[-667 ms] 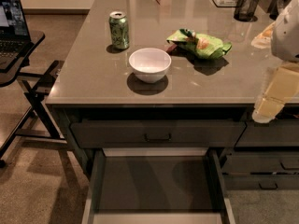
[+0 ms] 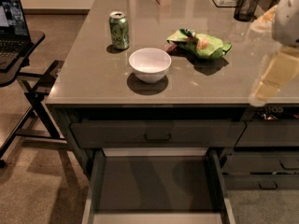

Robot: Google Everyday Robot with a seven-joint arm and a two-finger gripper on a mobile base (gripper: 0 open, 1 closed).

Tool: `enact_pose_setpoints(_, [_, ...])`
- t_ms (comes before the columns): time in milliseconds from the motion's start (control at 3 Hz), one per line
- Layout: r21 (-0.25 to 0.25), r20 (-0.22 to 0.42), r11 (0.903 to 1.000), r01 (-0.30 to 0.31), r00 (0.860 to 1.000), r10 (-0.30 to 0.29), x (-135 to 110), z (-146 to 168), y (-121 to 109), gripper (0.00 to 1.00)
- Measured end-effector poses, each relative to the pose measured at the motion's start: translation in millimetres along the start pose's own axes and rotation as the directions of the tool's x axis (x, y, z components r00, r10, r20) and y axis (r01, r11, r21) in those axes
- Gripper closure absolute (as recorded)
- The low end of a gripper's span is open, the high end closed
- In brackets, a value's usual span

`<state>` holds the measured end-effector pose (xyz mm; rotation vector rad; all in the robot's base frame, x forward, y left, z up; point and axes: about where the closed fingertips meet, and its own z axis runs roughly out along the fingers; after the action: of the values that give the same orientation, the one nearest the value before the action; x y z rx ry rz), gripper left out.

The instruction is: Place green rice chip bag into middle drawer

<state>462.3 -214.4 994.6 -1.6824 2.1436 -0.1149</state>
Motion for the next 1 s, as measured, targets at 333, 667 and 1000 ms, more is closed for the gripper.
enact_pose_setpoints(333, [0.038,0.104,0.9993,0.009,0.994,-0.013,-11.8,2.3,-28.2,0.0])
enact_pose_setpoints(667, [0.066,0.206,0.9978,0.0,0.978,-0.014,-33.0,16.8,-68.2,0.0])
enact_pose_setpoints(1000, [0.066,0.206,0.9978,0.0,0.978,-0.014,-33.0,16.8,-68.2,0.0])
